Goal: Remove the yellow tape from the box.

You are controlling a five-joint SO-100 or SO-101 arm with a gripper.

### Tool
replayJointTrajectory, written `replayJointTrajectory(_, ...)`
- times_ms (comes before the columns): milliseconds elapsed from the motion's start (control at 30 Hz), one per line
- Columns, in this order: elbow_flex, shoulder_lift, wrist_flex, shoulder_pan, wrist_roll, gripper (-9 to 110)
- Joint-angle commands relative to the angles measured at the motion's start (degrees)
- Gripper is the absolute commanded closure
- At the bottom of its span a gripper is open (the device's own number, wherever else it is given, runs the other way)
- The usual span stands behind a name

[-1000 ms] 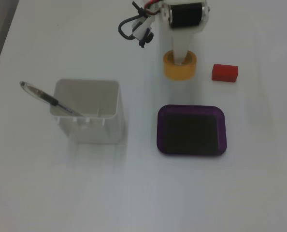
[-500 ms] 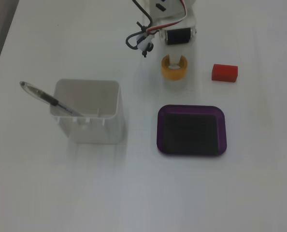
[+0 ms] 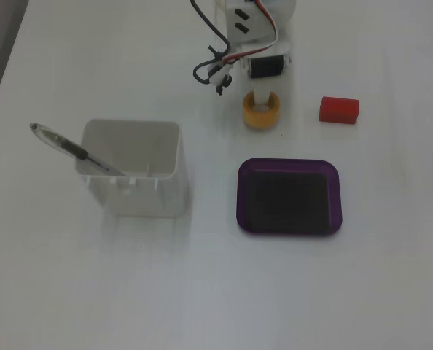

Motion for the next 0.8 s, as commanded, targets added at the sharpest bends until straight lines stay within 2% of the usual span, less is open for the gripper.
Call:
replayJointTrajectory(0,-0.3,-1.4,-0.6,-0.1,-0.5,101)
replayJointTrajectory(300,-0.3,-5.0,-0.2,0.3,-0.4,101)
replayJointTrajectory(533,-1.3,-4.7,2.4,0.3,0.1,91)
replayJointTrajectory(767,-1.4,4.7,6.1,-0.4,-0.1,90)
